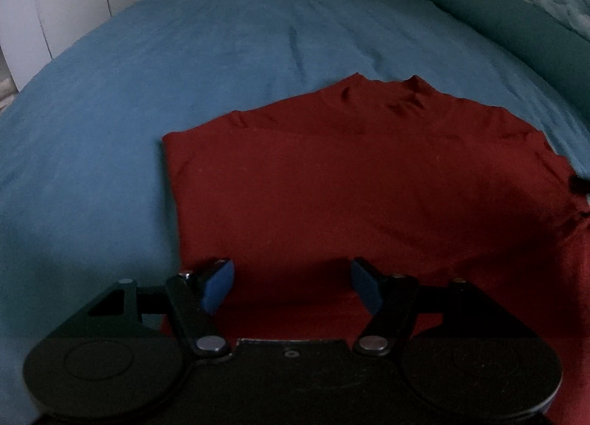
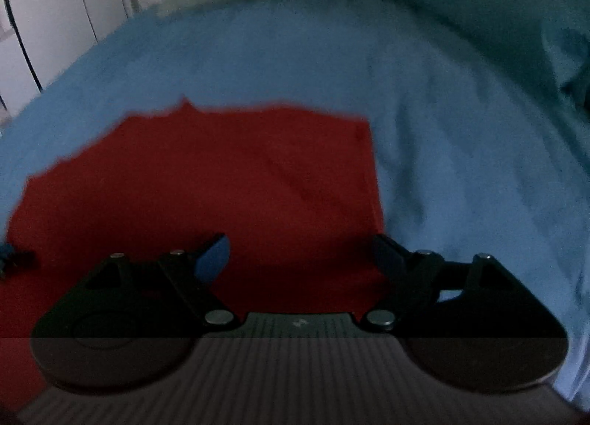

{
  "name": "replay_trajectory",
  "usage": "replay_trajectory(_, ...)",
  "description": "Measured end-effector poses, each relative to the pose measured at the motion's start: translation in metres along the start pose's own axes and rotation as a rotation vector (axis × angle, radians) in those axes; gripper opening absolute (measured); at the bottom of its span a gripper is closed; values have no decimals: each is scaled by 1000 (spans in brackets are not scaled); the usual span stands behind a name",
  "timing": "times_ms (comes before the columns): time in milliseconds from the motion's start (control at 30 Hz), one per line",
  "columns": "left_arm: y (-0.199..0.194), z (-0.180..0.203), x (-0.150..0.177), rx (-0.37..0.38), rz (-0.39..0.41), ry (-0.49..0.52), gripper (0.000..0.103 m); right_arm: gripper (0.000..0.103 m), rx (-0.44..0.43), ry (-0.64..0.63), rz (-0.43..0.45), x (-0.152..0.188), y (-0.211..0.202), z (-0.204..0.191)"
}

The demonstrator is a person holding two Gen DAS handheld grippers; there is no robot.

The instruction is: Fold small clothes

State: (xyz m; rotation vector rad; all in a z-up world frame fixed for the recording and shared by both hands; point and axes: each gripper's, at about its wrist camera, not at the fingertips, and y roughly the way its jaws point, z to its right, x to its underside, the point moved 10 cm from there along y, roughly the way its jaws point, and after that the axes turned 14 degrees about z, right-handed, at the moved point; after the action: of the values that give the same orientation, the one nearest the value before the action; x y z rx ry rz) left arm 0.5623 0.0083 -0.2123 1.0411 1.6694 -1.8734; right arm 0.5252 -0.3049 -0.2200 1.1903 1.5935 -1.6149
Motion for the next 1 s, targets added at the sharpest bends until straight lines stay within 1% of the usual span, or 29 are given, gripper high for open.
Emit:
replay_trajectory(67,-2,-2,2,1,3,7,75,101,-23,-11,10,-10,11,-8)
replay_trajectory(133,-1,-1,2,-1,10,10,76,101,-23,-10,-6,-9,34,-9)
replay_trajectory(167,0,-1,3,-3,14,16,76,101,-22,-4,-29,-5,48,-7)
replay_trajectory(233,1,1,4,-7,24,22,76,101,11,8,-77,6,74,5)
replay_trajectory(300,1,1,5,-14,37,23,76,103,4,17,-43,2,81,13)
replay_trajectory(367,-2,2,5,-22,51,17,76,103,-12,4,-46,0,81,13)
replay_trajectory(433,-14,1,1,-42,67,14,76,103,-30,-21,-48,-5,77,14)
replay_trajectory(467,-24,0,-2,-58,79,12,76,103,-43,-26,-39,-7,70,15)
replay_trajectory(533,-52,-3,-8,-81,109,-8,76,103,-73,-29,11,-26,49,22)
replay_trajectory(633,-107,-9,-7,-102,132,-51,76,103,-123,-17,68,-51,-7,24)
replay_trajectory(700,-143,-12,5,-106,122,-70,76,103,-142,-20,80,-59,-49,29)
replay_trajectory(767,-178,-14,24,-115,93,-75,76,103,-147,-28,72,-59,-93,33)
replay_trajectory(833,-212,-15,48,-133,65,-70,76,103,-154,-51,47,-49,-135,42)
replay_trajectory(900,-239,-16,74,-137,29,-89,76,103,-142,-98,17,-34,-172,49)
replay_trajectory(933,-251,-17,89,-143,10,-101,76,103,-142,-109,-5,-21,-193,49)
replay_trajectory(1000,-270,-18,119,-163,-27,-111,76,103,-134,-132,-52,5,-223,52)
